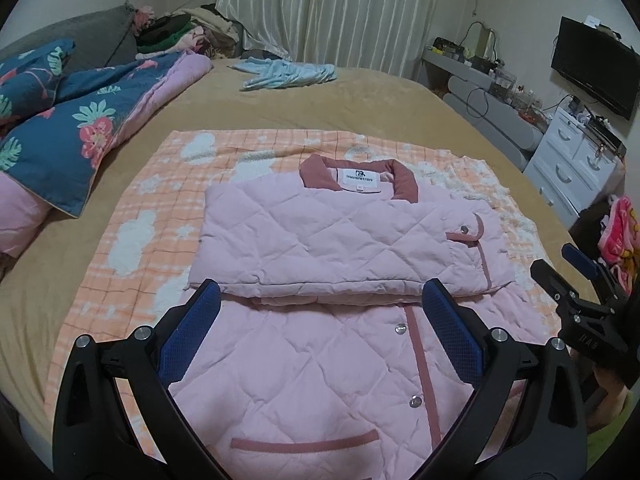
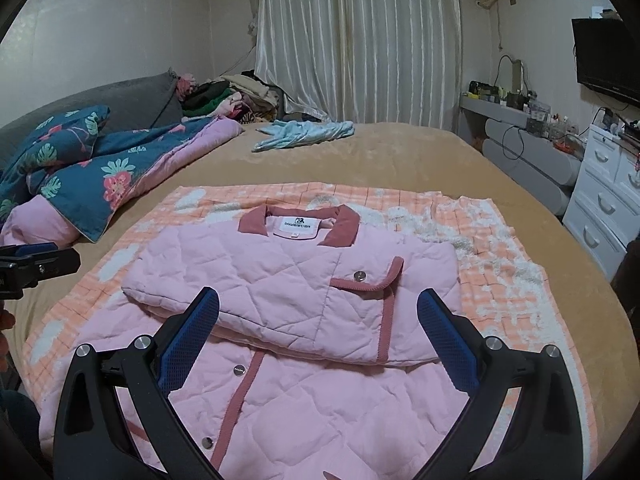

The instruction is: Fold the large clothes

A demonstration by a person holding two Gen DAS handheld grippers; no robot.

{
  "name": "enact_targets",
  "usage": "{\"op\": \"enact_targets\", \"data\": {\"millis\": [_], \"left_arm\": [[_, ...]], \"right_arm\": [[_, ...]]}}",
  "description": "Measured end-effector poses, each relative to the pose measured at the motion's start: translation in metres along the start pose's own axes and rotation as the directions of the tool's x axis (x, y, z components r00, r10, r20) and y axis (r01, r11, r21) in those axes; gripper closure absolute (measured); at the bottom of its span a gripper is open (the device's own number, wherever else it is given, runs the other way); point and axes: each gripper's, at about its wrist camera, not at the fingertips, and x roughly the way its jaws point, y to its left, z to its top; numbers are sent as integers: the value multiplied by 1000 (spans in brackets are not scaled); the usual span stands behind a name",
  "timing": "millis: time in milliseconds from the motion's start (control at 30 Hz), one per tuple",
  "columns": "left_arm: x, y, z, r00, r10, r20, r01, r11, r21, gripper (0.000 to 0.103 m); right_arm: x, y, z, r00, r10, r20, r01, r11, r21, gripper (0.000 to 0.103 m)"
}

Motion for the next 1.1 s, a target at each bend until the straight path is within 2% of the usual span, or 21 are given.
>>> {"op": "enact_targets", "data": {"millis": [200, 400, 1100], "left_arm": [[-14, 7, -9, 1000, -20, 14, 21, 1000, -16, 9], [-26, 12, -18, 999, -22, 24, 23, 1000, -17, 9], [-52, 43, -59, 1000, -4, 24, 5, 999, -31, 9]], "right_arm": [[-21, 0, -5, 1000, -11, 7, 11, 1000, 23, 4], [-41, -3, -10, 999, 38, 3, -38, 996, 87, 4], [-87, 14, -29, 1000, 4, -20, -3, 998, 62, 4]]}}
